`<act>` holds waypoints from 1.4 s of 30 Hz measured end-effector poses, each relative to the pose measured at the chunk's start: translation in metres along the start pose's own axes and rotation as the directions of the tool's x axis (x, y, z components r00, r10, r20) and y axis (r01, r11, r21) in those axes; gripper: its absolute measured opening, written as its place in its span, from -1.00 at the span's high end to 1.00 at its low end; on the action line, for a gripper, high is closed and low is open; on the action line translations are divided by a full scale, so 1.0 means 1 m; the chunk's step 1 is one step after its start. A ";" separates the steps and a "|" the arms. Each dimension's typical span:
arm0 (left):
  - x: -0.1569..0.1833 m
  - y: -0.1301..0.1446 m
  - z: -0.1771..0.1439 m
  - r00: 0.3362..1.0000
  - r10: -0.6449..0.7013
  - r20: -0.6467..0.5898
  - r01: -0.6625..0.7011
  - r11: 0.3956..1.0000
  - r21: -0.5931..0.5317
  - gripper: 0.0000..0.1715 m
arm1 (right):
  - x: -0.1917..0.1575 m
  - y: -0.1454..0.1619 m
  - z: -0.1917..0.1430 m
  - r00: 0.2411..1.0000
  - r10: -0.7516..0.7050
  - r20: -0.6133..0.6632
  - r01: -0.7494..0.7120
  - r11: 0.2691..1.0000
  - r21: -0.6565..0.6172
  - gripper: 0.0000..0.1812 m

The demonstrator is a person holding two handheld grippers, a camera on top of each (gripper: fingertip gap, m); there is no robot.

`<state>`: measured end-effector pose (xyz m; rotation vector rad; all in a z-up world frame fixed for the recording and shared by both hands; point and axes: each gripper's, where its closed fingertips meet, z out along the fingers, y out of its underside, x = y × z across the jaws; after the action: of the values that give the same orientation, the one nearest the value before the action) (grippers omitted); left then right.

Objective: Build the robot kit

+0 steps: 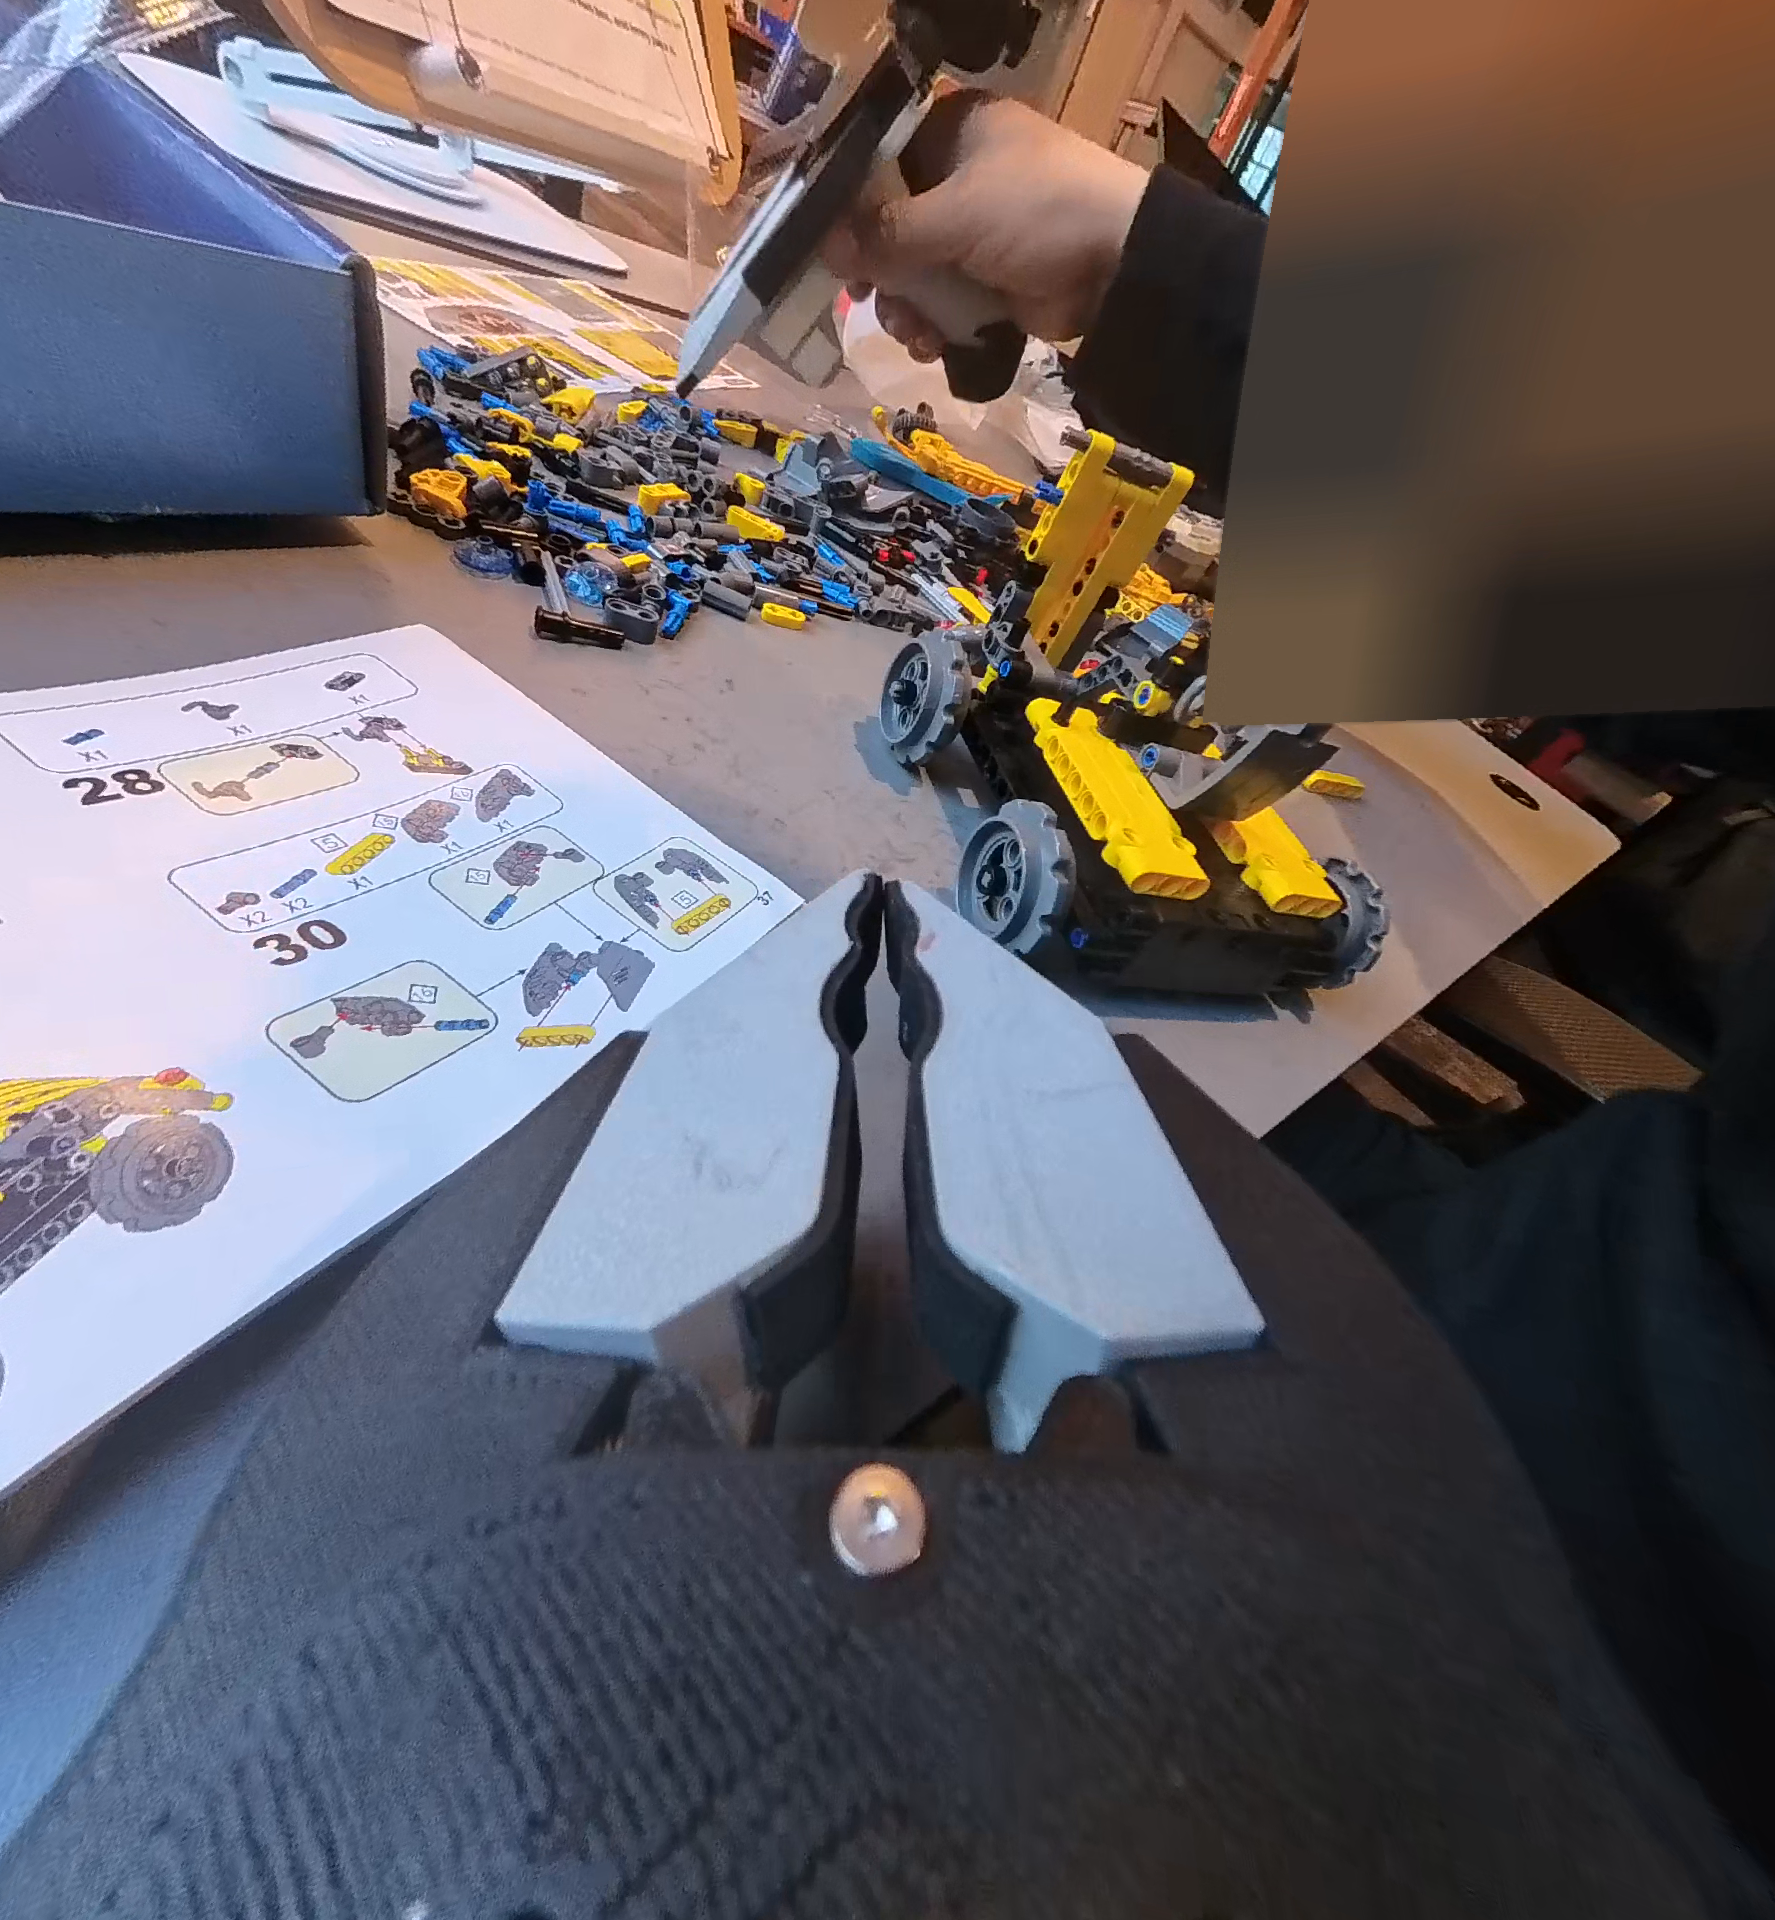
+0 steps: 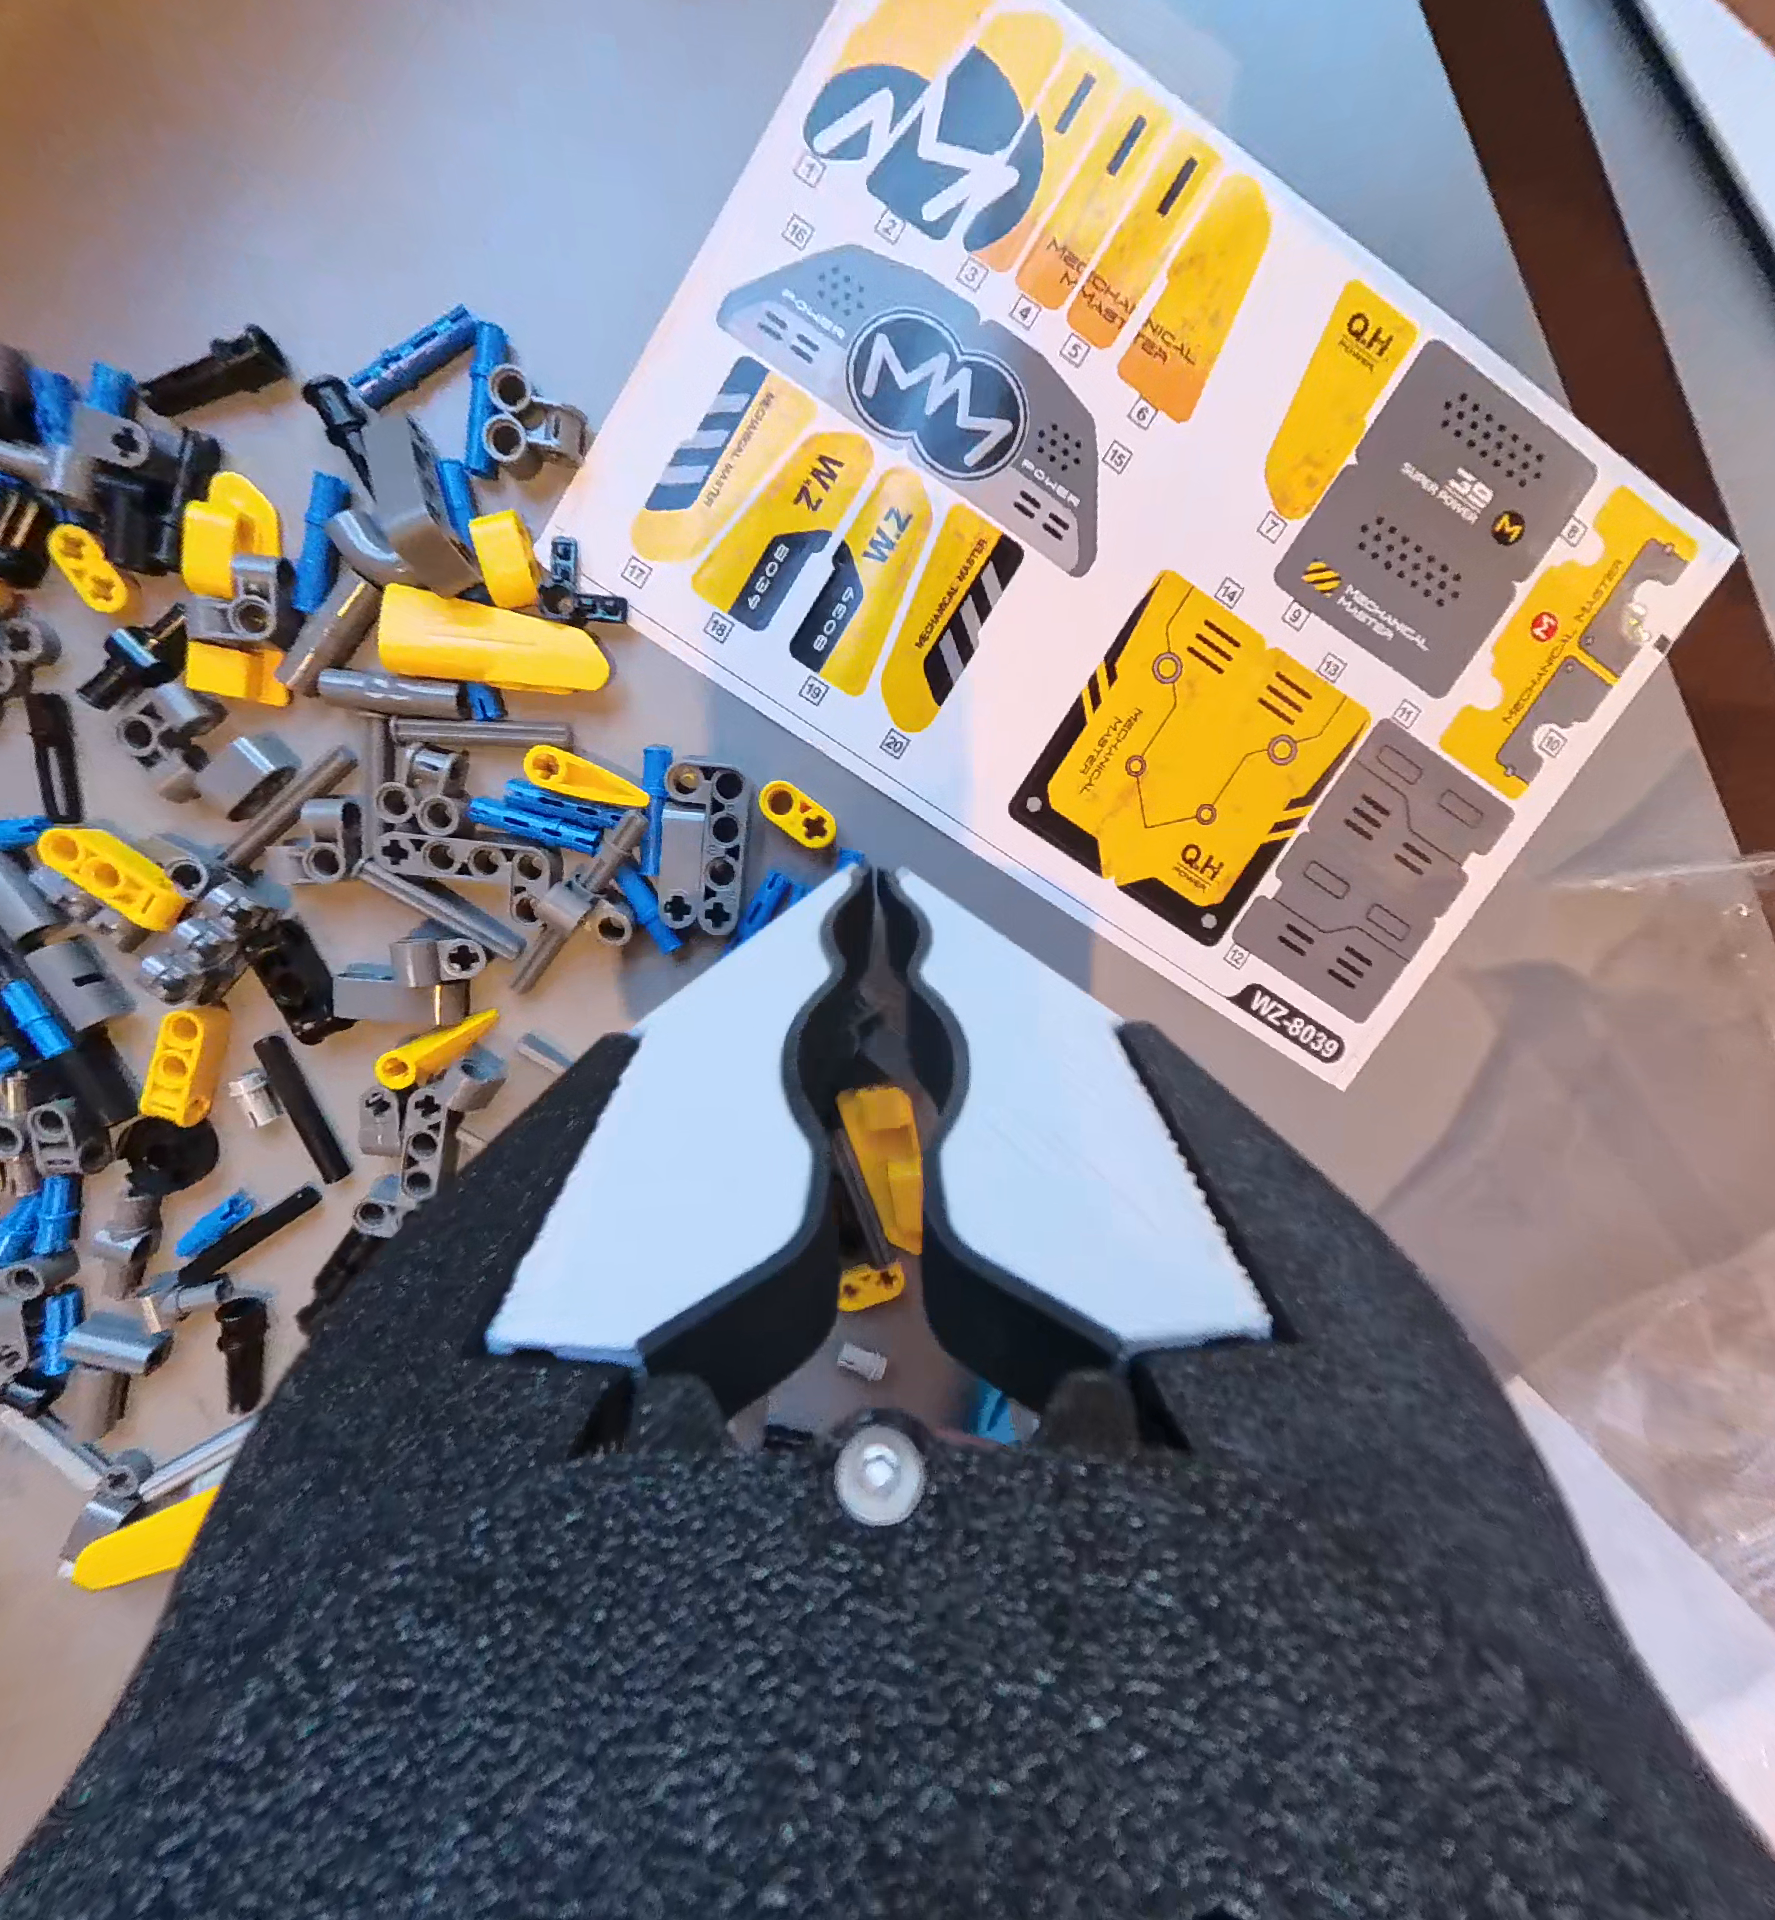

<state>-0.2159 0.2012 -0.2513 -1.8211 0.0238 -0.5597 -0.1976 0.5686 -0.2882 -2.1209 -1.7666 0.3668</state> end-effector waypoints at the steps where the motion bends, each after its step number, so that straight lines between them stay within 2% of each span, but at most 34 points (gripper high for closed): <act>1: 0.000 0.000 0.000 1.000 -0.002 -0.002 0.002 1.000 0.000 1.00 | 0.000 0.001 0.000 1.000 0.002 0.005 -0.002 1.000 -0.001 1.00; 9: 0.000 0.000 -0.001 1.000 -0.008 -0.006 0.008 1.000 -0.005 1.00 | -0.009 -0.002 -0.002 0.999 0.014 0.042 -0.015 1.000 0.017 0.93; 12: 0.000 0.000 -0.001 1.000 -0.006 -0.002 0.006 1.000 -0.007 1.00 | -0.009 0.000 0.002 1.000 0.003 0.028 -0.003 1.000 0.001 1.00; 19: -0.001 0.000 -0.001 1.000 -0.004 0.001 0.004 1.000 -0.010 1.00 | -0.007 0.000 0.002 0.998 0.038 0.044 -0.039 0.999 0.012 1.00; 24: -0.001 0.000 -0.001 1.000 0.003 0.008 -0.003 1.000 -0.011 1.00 | -0.005 -0.001 -0.009 0.994 0.079 0.069 -0.083 0.995 0.064 1.00; 29: -0.001 0.000 -0.001 1.000 0.003 0.010 -0.003 1.000 -0.011 0.99 | 0.000 0.003 -0.015 0.997 0.073 0.037 -0.076 0.994 0.077 1.00; 30: -0.001 0.000 -0.001 1.000 0.005 0.011 -0.005 1.000 -0.012 0.99 | -0.001 0.003 -0.016 0.997 0.071 0.044 -0.074 0.994 0.077 0.90; 32: 0.000 0.001 -0.001 1.000 0.011 0.013 -0.011 1.000 -0.015 0.99 | -0.012 0.001 -0.021 0.996 0.046 0.082 -0.053 0.995 0.085 0.69; 35: -0.001 0.001 -0.001 0.999 0.027 0.024 -0.027 0.999 -0.021 0.98 | -0.057 -0.003 -0.038 0.974 -0.167 0.152 0.143 0.977 0.158 0.71; 37: -0.001 0.001 0.000 0.999 0.030 0.027 -0.029 0.999 -0.023 0.98 | -0.066 0.012 -0.039 0.948 -0.303 0.097 0.295 0.951 0.089 0.71; 38: -0.001 0.001 0.000 0.999 0.025 0.032 -0.025 0.999 -0.025 0.98 | -0.060 0.020 -0.037 0.942 -0.332 0.041 0.331 0.943 0.037 0.71; 41: -0.009 0.001 0.002 0.995 -0.013 0.098 0.017 0.999 -0.035 1.00 | -0.014 0.030 -0.040 0.945 -0.261 -0.195 0.248 0.964 -0.091 0.69; 42: -0.011 0.001 0.003 0.992 -0.018 0.125 0.024 0.999 -0.045 1.00 | -0.014 0.027 -0.042 0.951 -0.237 -0.198 0.227 0.971 -0.071 0.66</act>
<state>-0.2245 0.2072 -0.2569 -1.9001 -0.0672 -0.4628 -0.1584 0.5458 -0.2624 -1.8754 -1.8894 0.0411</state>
